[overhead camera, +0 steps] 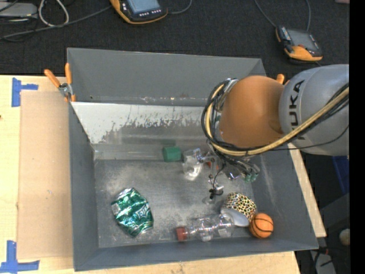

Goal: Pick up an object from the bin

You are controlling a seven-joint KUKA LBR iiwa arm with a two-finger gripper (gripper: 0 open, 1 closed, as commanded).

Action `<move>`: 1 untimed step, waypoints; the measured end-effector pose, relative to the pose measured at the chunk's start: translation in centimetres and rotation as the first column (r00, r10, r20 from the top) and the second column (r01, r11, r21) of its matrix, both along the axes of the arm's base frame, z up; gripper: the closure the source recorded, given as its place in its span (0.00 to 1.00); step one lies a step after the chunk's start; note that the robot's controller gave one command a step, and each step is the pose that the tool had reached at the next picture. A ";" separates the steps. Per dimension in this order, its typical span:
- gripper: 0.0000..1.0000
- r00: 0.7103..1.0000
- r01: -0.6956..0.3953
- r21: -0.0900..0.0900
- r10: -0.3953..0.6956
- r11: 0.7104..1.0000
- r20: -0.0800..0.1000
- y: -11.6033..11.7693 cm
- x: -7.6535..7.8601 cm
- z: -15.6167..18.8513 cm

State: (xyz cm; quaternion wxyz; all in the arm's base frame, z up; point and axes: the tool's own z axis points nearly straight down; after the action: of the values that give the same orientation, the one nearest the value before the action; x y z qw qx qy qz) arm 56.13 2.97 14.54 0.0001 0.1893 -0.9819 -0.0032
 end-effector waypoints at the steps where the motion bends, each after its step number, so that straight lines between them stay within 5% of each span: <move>1: 0.00 0.989 -0.151 -0.001 0.151 0.989 0.003 7.1 0.9 -4.8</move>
Offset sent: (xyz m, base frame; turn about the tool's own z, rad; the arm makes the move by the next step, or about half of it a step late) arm 0.0478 -0.0255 0.0383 0.1061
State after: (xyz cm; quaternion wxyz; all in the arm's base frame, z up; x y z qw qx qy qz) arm 57.07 10.06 9.78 -0.0012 0.2630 -0.9648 -0.0025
